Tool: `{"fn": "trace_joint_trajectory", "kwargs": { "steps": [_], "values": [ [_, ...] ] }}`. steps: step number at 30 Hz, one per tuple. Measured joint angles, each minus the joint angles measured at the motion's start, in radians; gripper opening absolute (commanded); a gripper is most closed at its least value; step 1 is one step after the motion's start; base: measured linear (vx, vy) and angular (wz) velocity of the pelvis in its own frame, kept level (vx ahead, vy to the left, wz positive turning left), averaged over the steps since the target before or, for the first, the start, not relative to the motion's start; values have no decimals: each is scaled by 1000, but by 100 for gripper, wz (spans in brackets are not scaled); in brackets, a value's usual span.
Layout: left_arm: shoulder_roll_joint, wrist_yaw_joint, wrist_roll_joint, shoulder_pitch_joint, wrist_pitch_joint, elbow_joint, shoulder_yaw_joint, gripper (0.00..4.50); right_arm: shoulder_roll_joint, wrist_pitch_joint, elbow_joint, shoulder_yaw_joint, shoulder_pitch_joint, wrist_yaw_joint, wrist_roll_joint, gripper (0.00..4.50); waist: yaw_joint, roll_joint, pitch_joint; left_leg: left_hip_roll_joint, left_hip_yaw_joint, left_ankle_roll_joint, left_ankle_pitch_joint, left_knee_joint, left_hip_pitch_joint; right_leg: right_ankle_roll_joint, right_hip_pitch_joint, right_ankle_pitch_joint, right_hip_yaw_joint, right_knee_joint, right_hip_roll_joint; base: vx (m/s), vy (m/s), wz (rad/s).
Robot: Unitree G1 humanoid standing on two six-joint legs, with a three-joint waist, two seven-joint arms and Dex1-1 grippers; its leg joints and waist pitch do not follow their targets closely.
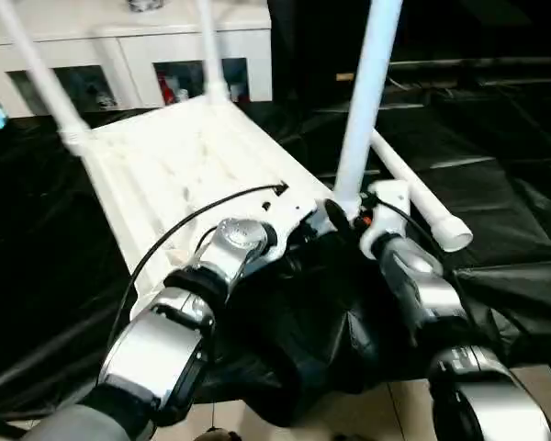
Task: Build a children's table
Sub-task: Rotate table base
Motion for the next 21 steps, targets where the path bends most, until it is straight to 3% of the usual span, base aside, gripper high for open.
{"fn": "trace_joint_trajectory", "kwargs": {
  "steps": [5, 15, 17, 19, 21],
  "values": [
    [-7, 82, -14, -24, 34, 15, 31, 0, -3, 1, -54, 0, 40, -3, 0, 381, -15, 6, 1, 1, 0, 5, 3, 1, -10, 1, -10, 1, -1, 1, 1, 0, 0, 0],
    [-9, 196, -19, -39, 45, 50, 71, 0, 10, 10, -85, 10, 53, -28, -2, 381, -10, 11, 1, 2, 0, 6, 2, 2, -10, 1, -9, 1, -2, 1, 1, 0, 0, 0],
    [-7, 214, -19, -40, 45, 52, 77, 57, 12, 16, -85, 16, 53, -30, -6, 386, -10, 11, 1, 2, 0, 6, 2, 2, -10, 1, -9, 1, -2, 1, 1, 0, 0, 0],
    [-7, 242, -21, -42, 41, 57, 90, 57, 17, 18, -86, 20, 53, -33, -10, 386, -9, 12, 1, 2, -1, 6, 2, 2, -10, 1, -9, 1, -2, 1, 1, 0, 0, 0],
    [-6, 261, -26, -45, 23, 57, 103, 84, 17, 19, -87, 21, 53, -35, -11, 386, -4, 12, 2, 2, -1, 6, 3, 3, -10, 1, -9, 1, -2, 1, 1, 0, 0, 0]
  ]
}}
